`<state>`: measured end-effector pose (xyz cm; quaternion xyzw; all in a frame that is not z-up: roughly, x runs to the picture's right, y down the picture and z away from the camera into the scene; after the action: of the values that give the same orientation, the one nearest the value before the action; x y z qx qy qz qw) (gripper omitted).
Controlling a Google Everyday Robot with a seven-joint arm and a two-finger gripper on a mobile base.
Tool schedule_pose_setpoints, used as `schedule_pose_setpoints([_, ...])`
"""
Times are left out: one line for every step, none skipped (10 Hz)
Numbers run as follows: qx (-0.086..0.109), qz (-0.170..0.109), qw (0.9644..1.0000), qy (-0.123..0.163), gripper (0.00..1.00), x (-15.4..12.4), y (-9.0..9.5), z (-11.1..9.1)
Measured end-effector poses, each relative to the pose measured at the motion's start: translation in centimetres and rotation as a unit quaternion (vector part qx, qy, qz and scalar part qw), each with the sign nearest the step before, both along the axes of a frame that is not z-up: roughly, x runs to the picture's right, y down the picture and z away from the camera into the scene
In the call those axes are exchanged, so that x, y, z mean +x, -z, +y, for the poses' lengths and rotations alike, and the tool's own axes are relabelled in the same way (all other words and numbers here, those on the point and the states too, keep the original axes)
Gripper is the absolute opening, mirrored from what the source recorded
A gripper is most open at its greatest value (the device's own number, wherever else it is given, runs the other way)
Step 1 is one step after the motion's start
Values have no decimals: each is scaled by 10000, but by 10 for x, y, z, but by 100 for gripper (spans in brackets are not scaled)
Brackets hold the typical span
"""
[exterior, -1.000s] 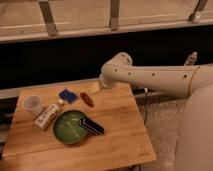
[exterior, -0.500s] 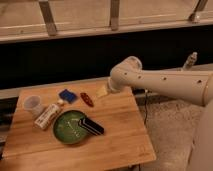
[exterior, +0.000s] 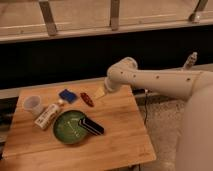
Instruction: Drag the pepper across the table
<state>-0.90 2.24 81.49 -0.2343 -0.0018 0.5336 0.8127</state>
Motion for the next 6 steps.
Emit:
schedule_pose_setpoints([-38,-25,9998,181,80,-20,-17,-3])
schedule_pose_setpoints([-75,-28,9994,332,80,-35,-29,-5])
schedule_pose_setpoints([-125,42,9978,655,80,-55,-51,-3])
schedule_pose_setpoints([-181,149,9952,951,80,-67,-73,0])
schedule_pose_setpoints([-235,240,9933,1109,80,-71,-86,2])
schedule_pose_setpoints([-284,307,9918,1208,80,-72,-96,6])
